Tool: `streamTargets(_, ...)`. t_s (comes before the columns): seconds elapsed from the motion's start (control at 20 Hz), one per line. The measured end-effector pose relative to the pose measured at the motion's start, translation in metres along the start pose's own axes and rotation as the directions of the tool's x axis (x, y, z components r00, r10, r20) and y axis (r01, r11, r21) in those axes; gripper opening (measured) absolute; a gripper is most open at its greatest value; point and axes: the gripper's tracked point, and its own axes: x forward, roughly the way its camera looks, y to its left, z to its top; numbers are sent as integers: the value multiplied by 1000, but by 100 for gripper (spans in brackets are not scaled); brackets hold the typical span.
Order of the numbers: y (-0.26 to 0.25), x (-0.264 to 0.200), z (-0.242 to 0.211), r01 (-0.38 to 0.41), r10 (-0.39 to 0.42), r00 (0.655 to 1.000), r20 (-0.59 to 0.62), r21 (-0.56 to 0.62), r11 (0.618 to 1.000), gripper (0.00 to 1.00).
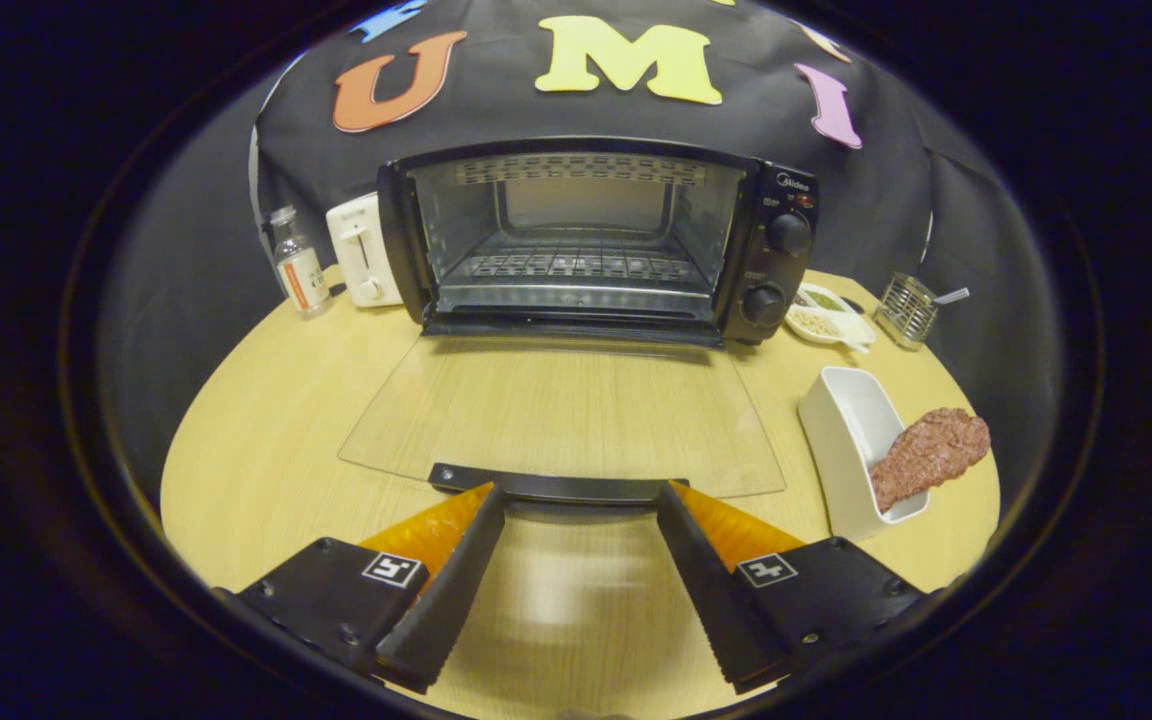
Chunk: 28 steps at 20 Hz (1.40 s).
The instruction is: Open the toaster oven, put the food inside, and close the toaster oven door.
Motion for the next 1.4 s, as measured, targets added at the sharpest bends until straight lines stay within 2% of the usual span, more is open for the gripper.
streamTargets(0.15,0,0,2,-5,5,1000,-2,-9,1000,99)
streamTargets(0.3,1,-6,5,-50,50,999,9,-15,999,99)
streamTargets(0.45,-20,-19,23,-54,57,997,55,-53,997,100)
streamTargets(0.8,-135,-49,95,-20,37,984,174,-102,995,100)
streamTargets(1.1,-246,-51,112,0,17,986,166,-97,995,100)
streamTargets(1.2,-268,-46,99,-37,43,992,121,-57,998,100)
streamTargets(1.4,-274,-31,64,-196,196,981,-3,30,980,96)
